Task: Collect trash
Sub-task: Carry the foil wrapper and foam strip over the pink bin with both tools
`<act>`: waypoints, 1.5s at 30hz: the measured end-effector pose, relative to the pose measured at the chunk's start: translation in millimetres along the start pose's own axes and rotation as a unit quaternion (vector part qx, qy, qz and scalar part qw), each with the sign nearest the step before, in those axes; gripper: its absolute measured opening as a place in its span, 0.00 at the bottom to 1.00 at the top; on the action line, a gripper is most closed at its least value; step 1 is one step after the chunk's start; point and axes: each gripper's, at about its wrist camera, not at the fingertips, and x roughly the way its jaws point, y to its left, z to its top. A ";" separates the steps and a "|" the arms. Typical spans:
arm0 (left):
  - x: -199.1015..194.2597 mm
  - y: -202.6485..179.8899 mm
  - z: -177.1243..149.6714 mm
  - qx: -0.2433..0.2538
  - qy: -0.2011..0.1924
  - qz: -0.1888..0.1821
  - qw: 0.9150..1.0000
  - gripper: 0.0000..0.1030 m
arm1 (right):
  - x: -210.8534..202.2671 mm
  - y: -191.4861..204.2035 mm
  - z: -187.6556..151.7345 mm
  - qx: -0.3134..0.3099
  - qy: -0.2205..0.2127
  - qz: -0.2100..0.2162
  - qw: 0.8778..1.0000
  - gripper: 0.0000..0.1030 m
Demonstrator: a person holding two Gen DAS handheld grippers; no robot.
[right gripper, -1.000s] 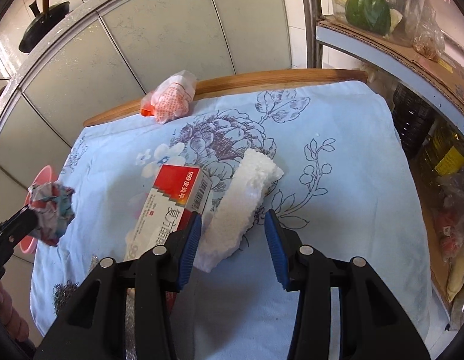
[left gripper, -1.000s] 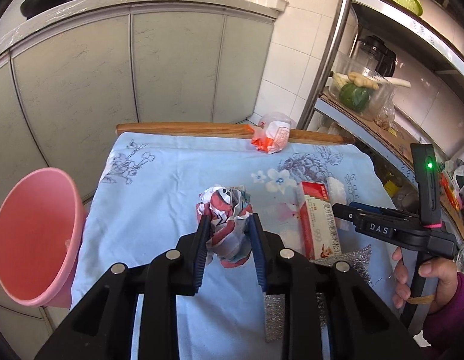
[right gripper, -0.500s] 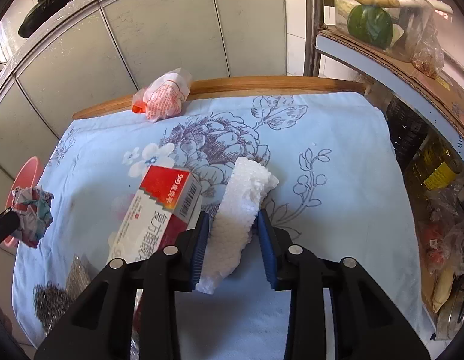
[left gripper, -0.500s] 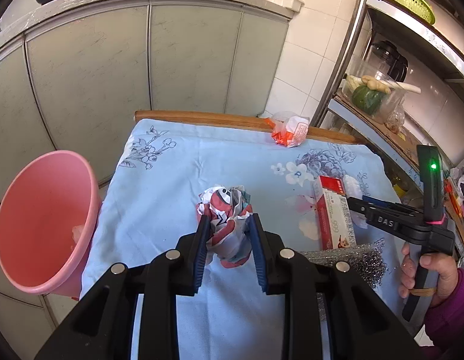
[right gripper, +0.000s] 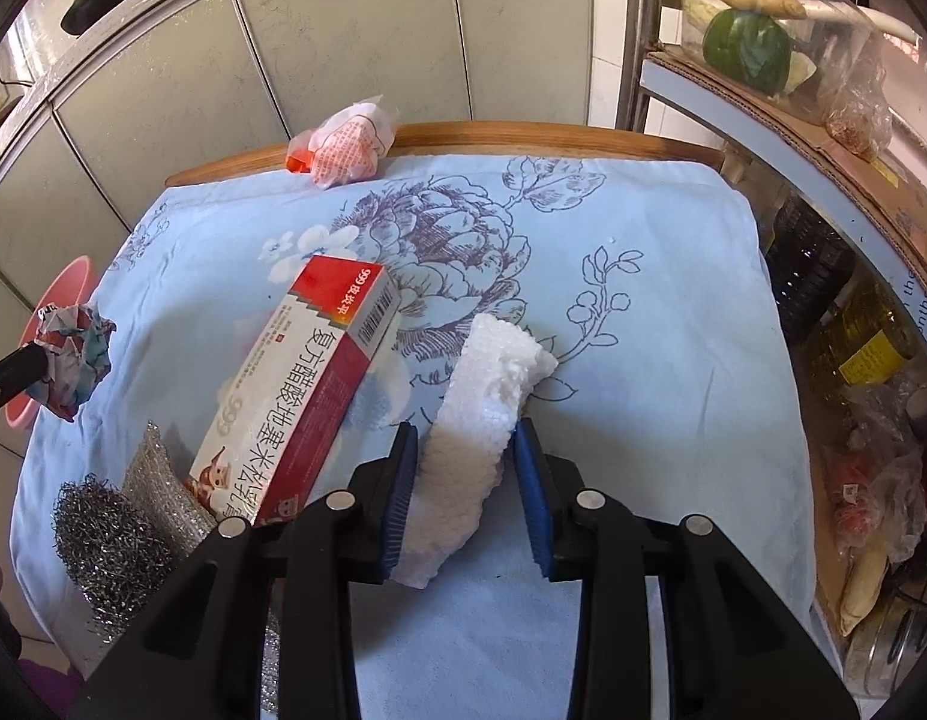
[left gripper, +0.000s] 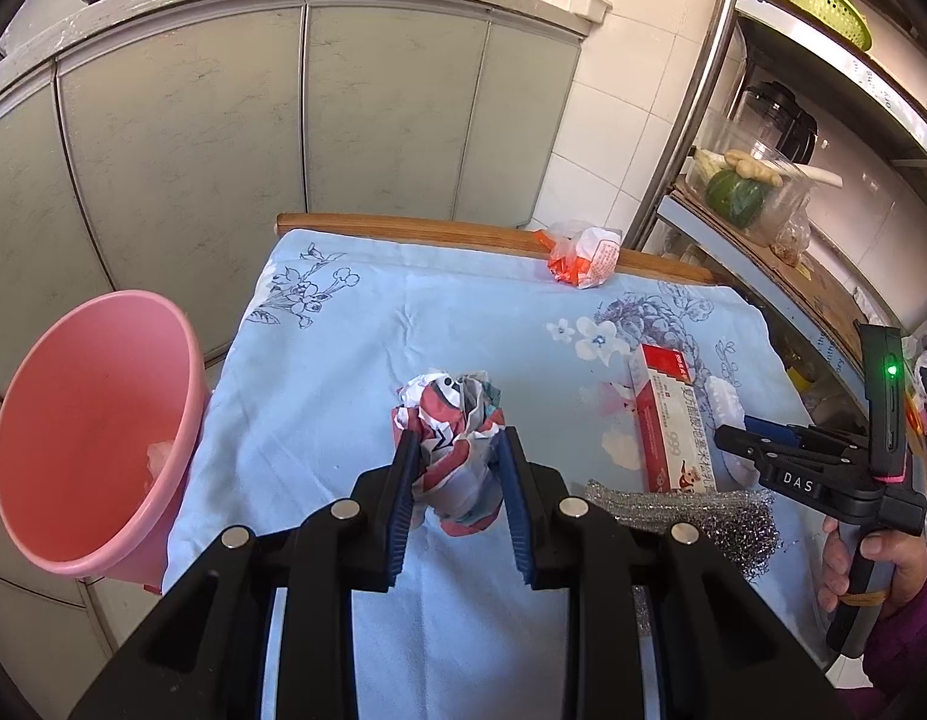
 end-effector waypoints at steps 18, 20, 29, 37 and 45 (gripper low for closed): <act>-33.0 17.3 3.5 -0.020 -0.054 0.007 0.998 0.26 | -56.0 33.1 20.7 -0.052 -0.090 0.019 0.994 0.32; -39.9 21.2 4.7 -0.024 -0.067 0.013 0.997 0.26 | -65.0 41.8 26.5 -0.062 -0.106 0.030 0.992 0.32; -73.4 46.0 6.6 -0.050 -0.127 0.052 0.989 0.26 | -80.7 107.5 45.1 -0.132 -0.139 0.093 0.977 0.32; -93.7 80.0 0.3 -0.083 -0.161 0.111 0.977 0.26 | -77.2 178.7 59.2 -0.171 -0.127 0.185 0.959 0.32; -99.0 116.0 -15.0 -0.119 -0.166 0.155 0.966 0.26 | -71.2 255.8 62.8 -0.235 -0.118 0.232 0.936 0.33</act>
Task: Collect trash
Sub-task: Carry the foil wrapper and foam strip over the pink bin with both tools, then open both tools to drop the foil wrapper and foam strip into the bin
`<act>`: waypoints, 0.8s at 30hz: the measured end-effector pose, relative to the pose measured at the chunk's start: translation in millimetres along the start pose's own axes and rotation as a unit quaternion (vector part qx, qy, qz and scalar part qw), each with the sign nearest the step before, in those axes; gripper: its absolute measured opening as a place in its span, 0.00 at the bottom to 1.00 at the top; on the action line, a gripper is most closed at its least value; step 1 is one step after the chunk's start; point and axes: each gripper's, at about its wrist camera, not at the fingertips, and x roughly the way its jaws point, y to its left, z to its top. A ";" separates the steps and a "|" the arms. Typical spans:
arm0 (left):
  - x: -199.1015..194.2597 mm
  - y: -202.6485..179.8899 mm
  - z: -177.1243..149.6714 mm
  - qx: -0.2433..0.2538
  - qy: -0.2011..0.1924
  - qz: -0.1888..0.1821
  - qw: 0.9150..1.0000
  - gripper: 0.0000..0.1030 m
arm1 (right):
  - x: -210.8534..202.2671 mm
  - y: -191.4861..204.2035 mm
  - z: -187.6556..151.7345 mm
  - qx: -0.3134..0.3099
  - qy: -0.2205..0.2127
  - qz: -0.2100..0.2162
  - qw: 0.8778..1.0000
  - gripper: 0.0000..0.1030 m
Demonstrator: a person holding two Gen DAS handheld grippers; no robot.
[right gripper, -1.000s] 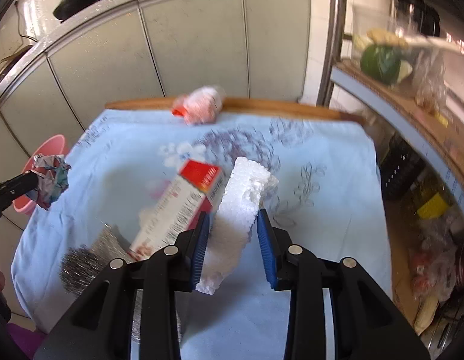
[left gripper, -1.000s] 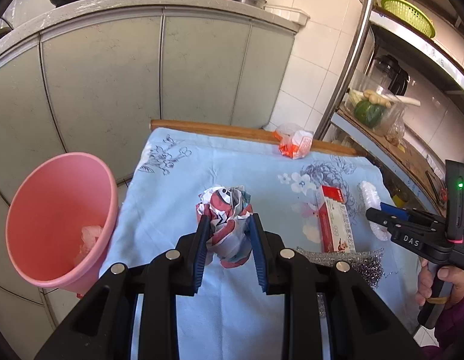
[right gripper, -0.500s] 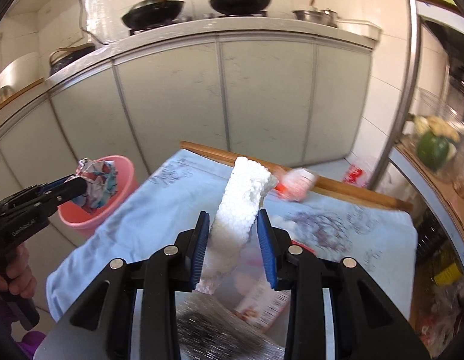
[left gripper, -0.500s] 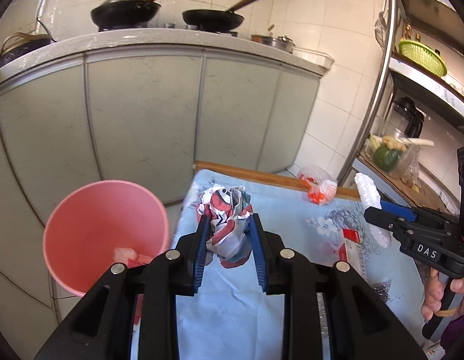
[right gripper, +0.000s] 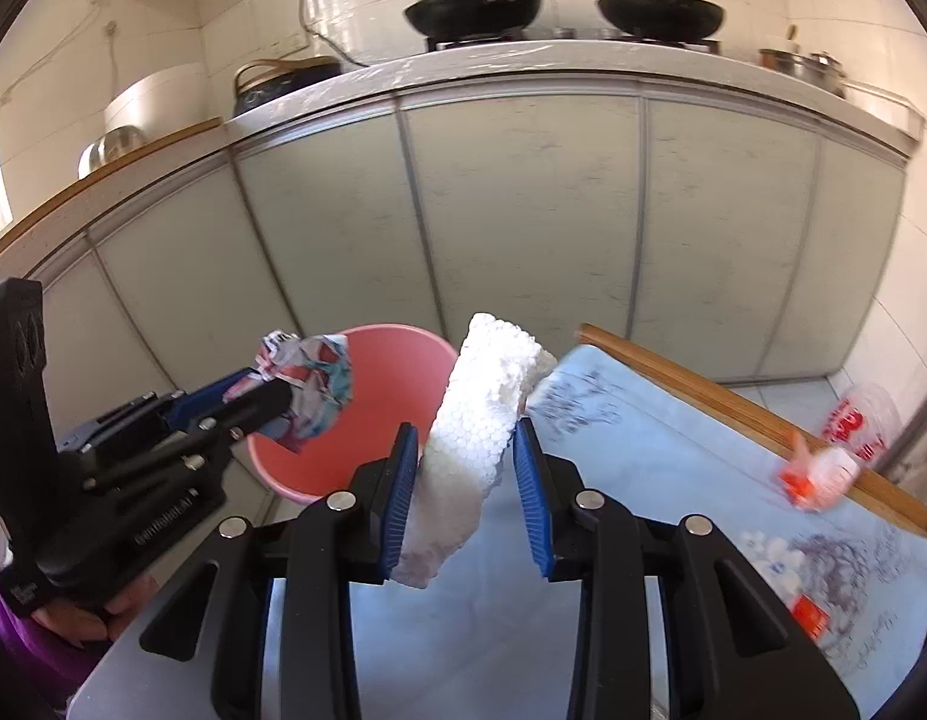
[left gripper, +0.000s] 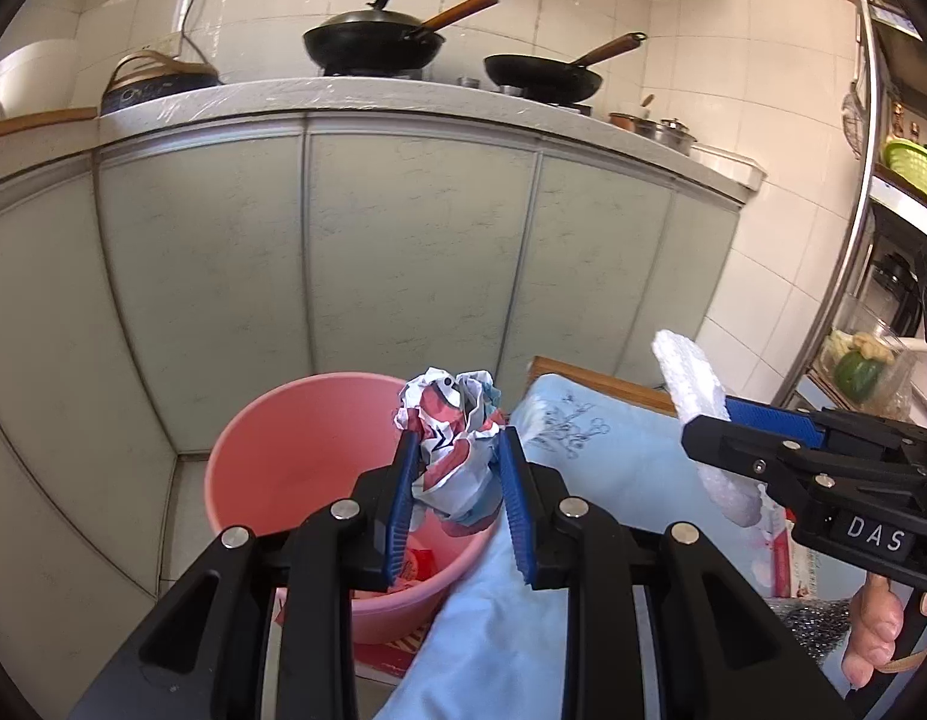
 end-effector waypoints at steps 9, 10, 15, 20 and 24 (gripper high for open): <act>14.7 35.7 -10.6 -0.035 0.016 0.038 0.999 0.26 | 56.3 40.2 17.5 -0.020 0.035 0.044 0.998 0.33; 17.5 39.4 -12.5 -0.037 0.019 0.043 0.998 0.26 | 63.9 43.7 19.0 -0.018 0.040 0.048 0.998 0.33; 26.5 50.0 -22.3 -0.042 0.023 0.069 0.997 0.26 | 91.1 55.9 14.8 -0.016 0.062 0.054 0.996 0.33; 38.4 63.7 -29.6 -0.056 0.034 0.080 0.995 0.26 | 116.7 59.5 11.1 -0.015 0.084 0.053 0.995 0.33; 48.6 71.4 -34.4 -0.061 0.046 0.087 0.993 0.26 | 133.2 57.3 6.7 -0.012 0.098 0.051 0.994 0.33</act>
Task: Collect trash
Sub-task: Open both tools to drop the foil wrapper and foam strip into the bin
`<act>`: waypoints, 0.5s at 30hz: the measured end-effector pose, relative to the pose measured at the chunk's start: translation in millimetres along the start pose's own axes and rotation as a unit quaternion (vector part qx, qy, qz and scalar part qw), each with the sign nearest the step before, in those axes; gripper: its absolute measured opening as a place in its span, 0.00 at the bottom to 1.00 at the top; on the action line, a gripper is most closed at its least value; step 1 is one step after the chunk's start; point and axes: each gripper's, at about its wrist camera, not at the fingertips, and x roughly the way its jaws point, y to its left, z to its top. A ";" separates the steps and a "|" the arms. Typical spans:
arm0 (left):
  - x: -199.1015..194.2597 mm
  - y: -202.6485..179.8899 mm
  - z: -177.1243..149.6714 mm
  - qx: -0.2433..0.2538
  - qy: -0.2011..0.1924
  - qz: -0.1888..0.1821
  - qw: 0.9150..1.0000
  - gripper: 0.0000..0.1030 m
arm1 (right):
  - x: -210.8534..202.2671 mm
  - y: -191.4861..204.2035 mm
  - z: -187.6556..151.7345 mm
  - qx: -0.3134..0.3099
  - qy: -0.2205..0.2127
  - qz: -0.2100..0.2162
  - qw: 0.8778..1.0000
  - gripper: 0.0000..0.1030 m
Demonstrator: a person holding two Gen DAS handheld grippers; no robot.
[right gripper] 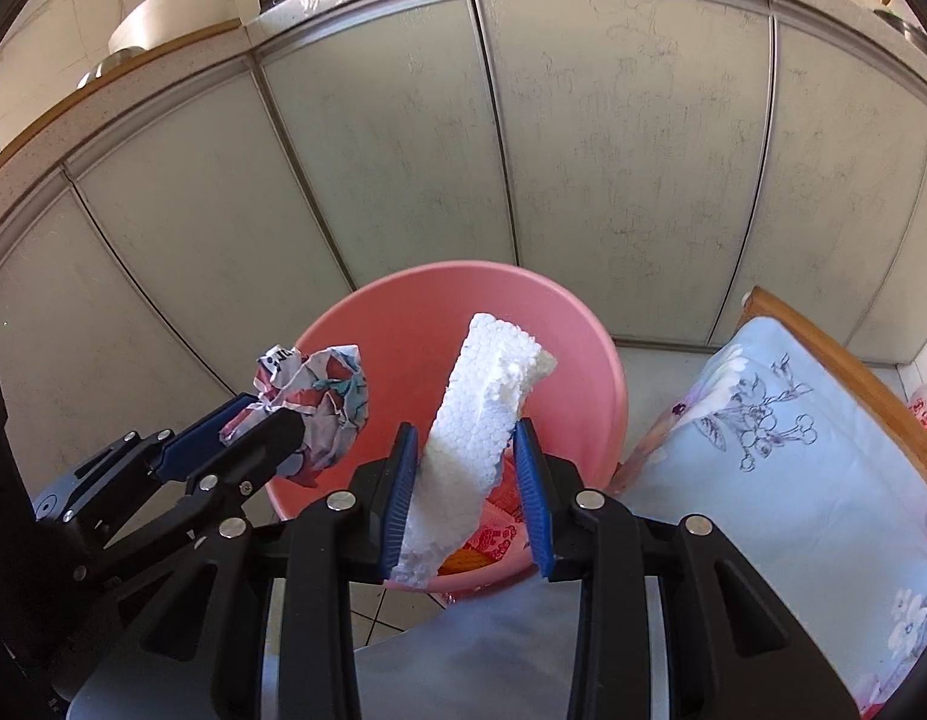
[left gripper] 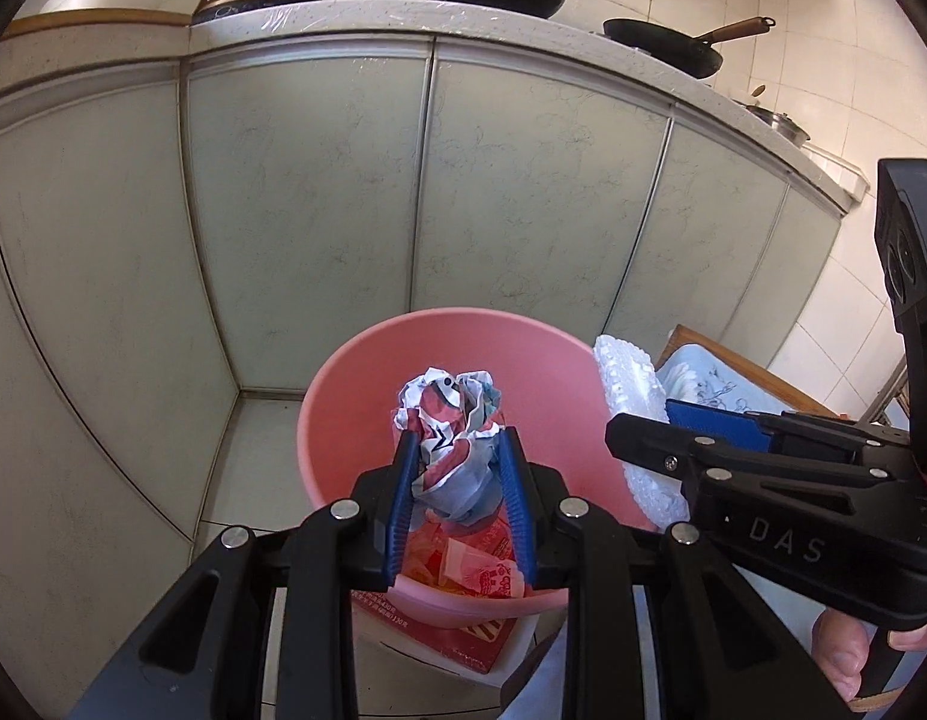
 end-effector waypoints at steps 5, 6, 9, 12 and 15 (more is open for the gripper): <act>10.7 3.4 -0.6 0.004 0.010 0.010 1.000 0.28 | 17.8 -5.5 1.1 0.006 0.014 -0.005 1.000 0.33; 12.2 3.7 -0.9 0.005 0.011 0.011 1.000 0.28 | 20.1 -5.2 2.8 0.006 0.015 -0.007 1.000 0.33; 16.4 6.5 -2.9 0.004 0.017 0.015 1.000 0.30 | 26.2 -4.6 5.1 0.006 0.018 -0.005 1.000 0.33; 19.3 8.7 -3.6 0.002 0.022 0.014 1.000 0.33 | 30.4 -4.3 7.4 0.004 0.024 -0.001 1.000 0.33; 21.1 9.8 -1.9 -0.002 0.028 0.013 1.000 0.36 | 31.7 -4.9 7.5 0.007 0.032 0.001 0.999 0.34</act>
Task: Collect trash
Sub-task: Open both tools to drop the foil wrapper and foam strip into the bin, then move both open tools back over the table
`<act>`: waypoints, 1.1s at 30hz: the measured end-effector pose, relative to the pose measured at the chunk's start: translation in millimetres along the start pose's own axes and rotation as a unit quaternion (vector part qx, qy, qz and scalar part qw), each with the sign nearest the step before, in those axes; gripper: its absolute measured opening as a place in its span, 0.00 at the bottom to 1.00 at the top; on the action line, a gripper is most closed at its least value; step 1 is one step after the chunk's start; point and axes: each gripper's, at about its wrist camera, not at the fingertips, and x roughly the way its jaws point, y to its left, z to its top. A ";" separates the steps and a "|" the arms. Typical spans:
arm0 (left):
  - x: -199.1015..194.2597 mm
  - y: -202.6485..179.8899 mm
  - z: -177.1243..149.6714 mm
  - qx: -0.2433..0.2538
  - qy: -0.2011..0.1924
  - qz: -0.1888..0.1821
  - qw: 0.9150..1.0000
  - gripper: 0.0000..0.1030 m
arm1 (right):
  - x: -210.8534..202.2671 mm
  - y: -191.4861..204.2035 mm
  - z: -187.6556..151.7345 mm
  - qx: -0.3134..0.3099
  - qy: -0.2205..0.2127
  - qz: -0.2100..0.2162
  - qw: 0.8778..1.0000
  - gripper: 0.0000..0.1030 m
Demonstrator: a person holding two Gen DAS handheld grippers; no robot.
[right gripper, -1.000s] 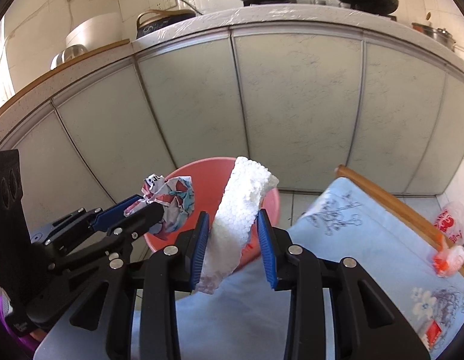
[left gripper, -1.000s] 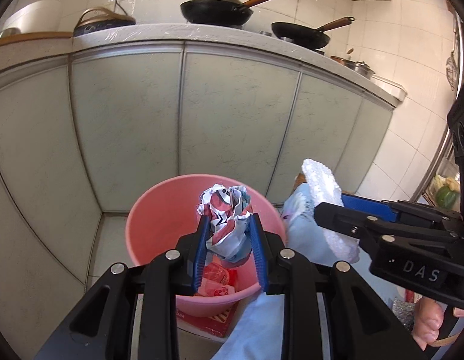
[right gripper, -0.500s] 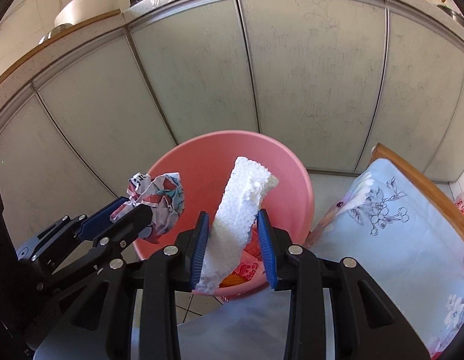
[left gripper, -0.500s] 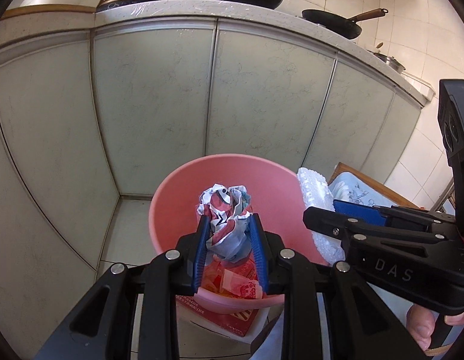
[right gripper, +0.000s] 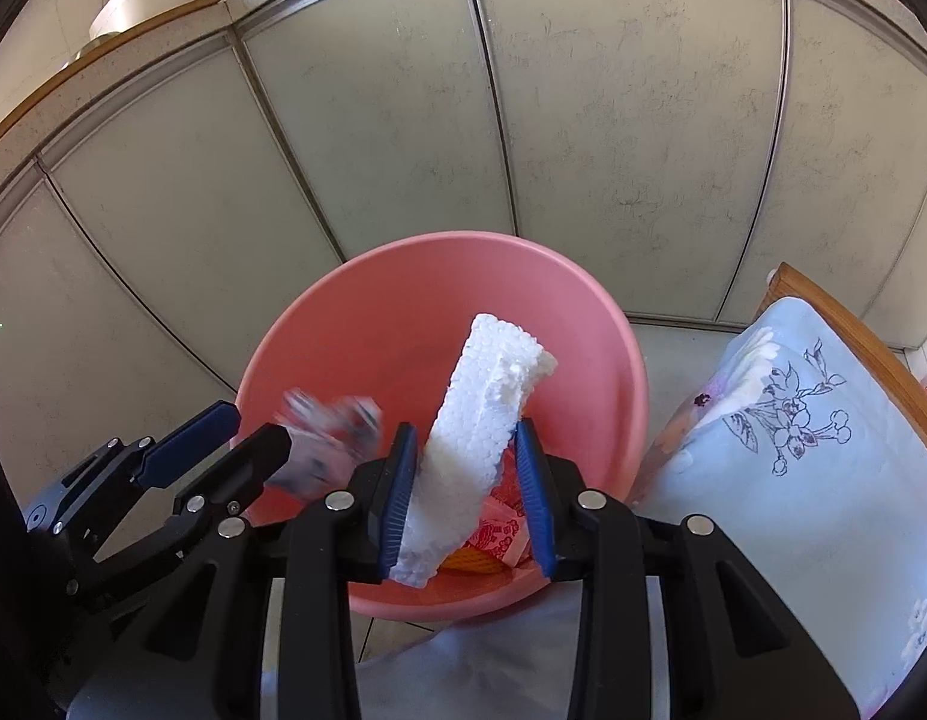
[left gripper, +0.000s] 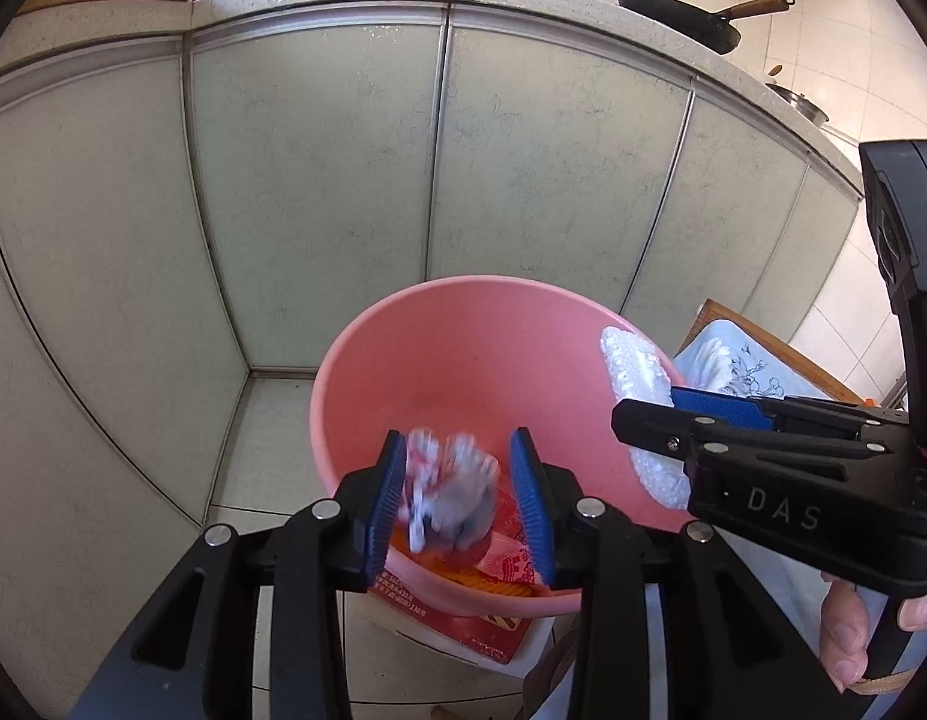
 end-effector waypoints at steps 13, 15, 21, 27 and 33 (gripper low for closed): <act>-6.5 -0.8 0.9 0.001 -0.002 -0.001 1.000 0.41 | -10.8 -0.8 4.2 0.012 -0.010 0.019 1.000 0.40; -8.8 -0.4 1.4 0.000 -0.005 -0.001 1.000 0.41 | -11.4 -0.9 5.2 0.014 -0.013 0.020 1.000 0.44; -18.7 0.4 2.2 0.002 -0.011 -0.005 1.000 0.41 | -18.4 2.4 5.6 0.007 -0.021 0.021 1.000 0.44; -31.4 -7.4 5.4 0.008 -0.022 -0.019 1.000 0.41 | -41.2 3.7 1.2 0.004 -0.042 0.012 0.999 0.44; -40.9 -20.4 9.5 0.020 -0.026 -0.035 0.999 0.41 | -72.7 -8.7 -13.5 0.009 -0.063 -0.008 0.998 0.44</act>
